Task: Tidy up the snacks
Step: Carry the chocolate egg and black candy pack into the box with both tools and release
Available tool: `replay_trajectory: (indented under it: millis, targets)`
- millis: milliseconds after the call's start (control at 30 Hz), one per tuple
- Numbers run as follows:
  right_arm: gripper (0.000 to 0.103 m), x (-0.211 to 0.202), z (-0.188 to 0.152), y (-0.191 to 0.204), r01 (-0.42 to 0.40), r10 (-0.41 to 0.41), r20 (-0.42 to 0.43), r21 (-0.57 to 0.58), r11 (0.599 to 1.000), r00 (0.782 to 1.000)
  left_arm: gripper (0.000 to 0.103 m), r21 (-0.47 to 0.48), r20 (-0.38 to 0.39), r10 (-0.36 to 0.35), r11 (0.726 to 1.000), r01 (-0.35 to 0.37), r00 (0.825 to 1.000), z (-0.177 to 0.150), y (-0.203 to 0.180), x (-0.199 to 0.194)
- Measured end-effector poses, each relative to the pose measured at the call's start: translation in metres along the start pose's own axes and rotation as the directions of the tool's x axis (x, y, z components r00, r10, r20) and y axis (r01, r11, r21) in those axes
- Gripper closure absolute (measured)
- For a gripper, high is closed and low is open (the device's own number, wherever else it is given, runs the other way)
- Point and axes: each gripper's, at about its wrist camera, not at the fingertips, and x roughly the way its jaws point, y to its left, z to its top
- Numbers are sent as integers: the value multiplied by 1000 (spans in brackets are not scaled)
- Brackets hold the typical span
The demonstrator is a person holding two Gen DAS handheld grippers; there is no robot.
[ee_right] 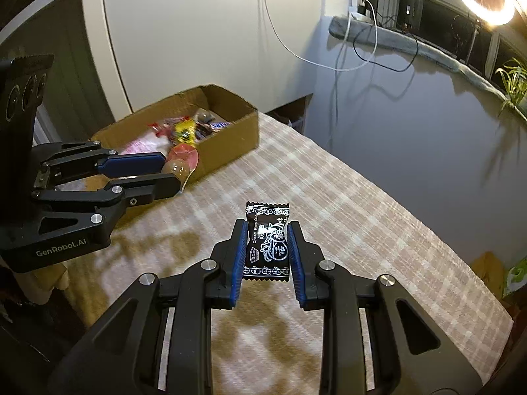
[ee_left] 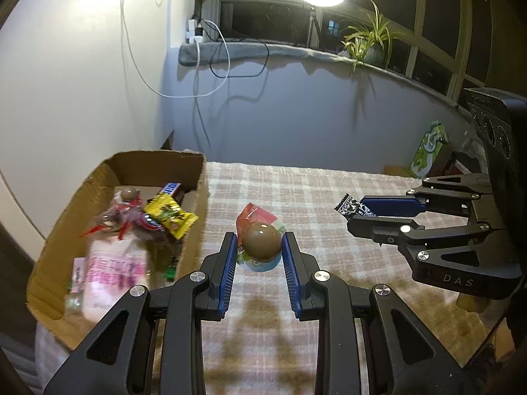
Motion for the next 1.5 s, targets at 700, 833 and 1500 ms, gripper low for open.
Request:
replay_trajectory:
  millis: [700, 833, 1500]
  targets:
    - [77, 2, 61, 73, -26, 29, 71, -44, 999, 997, 77, -76, 78, 59, 996, -53, 995, 3, 76, -45]
    - [77, 13, 76, 84, -36, 41, 81, -56, 998, 996, 77, -83, 78, 83, 994, -76, 994, 5, 95, -46]
    - [77, 90, 129, 88, -68, 69, 80, -11, 998, 994, 77, -101, 56, 116, 989, -110, 992, 28, 149, -8]
